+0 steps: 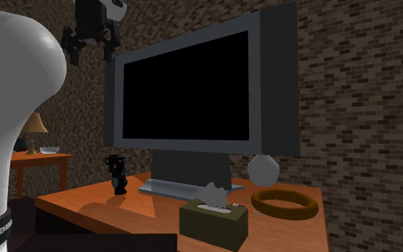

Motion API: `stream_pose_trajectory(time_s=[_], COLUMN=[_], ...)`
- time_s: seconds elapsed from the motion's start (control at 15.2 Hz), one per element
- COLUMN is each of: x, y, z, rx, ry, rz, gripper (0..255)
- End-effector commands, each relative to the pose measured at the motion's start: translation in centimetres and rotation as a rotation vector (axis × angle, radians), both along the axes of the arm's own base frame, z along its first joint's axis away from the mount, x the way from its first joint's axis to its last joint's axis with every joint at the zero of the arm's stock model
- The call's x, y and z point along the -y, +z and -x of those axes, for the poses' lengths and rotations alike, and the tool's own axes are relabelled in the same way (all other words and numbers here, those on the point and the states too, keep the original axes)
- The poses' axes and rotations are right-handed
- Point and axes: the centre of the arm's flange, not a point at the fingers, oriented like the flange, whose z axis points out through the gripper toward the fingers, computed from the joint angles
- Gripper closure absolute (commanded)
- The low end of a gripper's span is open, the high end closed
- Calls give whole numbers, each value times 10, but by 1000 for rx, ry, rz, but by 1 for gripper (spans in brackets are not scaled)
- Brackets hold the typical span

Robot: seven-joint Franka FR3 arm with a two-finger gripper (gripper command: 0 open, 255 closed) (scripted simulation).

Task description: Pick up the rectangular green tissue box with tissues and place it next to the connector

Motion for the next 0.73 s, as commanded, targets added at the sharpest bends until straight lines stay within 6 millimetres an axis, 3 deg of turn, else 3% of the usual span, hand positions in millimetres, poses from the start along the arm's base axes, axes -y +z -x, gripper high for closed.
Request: stream_pose_trajectory(time_s=[0.0, 0.66], x=[0, 97], y=[0, -94], z=[0, -14], rx=[0, 134], ry=[0, -280], rz=[0, -69], gripper=[0, 0])
